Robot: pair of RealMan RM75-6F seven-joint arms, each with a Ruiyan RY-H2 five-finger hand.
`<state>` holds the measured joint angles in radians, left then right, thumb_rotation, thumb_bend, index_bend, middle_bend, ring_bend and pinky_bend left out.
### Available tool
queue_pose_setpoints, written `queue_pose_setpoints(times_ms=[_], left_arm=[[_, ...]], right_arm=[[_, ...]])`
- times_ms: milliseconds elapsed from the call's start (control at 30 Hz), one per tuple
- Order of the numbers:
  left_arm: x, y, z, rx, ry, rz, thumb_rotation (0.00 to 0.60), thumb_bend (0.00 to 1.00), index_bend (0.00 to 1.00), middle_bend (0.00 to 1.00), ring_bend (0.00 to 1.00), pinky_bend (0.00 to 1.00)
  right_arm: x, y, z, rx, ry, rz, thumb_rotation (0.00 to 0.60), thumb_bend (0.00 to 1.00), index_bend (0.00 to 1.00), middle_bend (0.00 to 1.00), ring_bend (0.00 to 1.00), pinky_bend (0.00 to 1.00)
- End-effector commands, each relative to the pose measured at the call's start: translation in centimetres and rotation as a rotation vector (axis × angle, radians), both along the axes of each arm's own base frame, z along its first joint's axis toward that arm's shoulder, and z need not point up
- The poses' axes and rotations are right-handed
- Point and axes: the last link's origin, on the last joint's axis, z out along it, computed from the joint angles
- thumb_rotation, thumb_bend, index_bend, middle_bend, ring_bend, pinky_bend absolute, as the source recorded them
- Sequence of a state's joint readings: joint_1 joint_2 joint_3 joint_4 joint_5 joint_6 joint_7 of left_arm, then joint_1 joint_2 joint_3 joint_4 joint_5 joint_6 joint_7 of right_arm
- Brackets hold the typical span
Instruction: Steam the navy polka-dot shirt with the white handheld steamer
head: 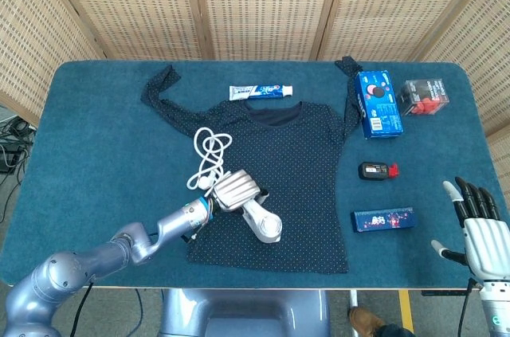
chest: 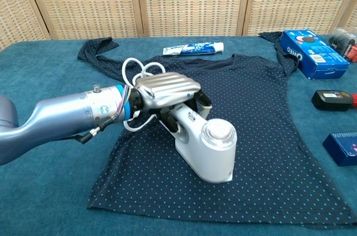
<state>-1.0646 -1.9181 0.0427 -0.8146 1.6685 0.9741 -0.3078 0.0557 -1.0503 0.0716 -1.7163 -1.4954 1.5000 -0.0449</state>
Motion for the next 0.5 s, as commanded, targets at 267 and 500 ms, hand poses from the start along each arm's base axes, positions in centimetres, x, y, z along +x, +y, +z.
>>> queue_pose_setpoints(times_ms=[267, 500], left_arm=[[-0.5, -2.4, -0.6, -0.046, 0.04, -0.062, 0.6, 0.56, 1.0, 0.84, 0.73, 0.79], [-1.1, -1.1, -0.4, 0.002, 0.087, -0.051, 0.6, 0.56, 1.0, 0.84, 0.73, 0.79]], right_arm=[[0.1, 0.1, 0.0, 0.002, 0.0, 0.004, 0.6, 0.0, 0.0, 0.0, 0.0, 0.0], [0.1, 0.2, 0.1, -0.004, -0.004, 0.007, 0.6, 0.0, 0.0, 0.0, 0.0, 0.0]])
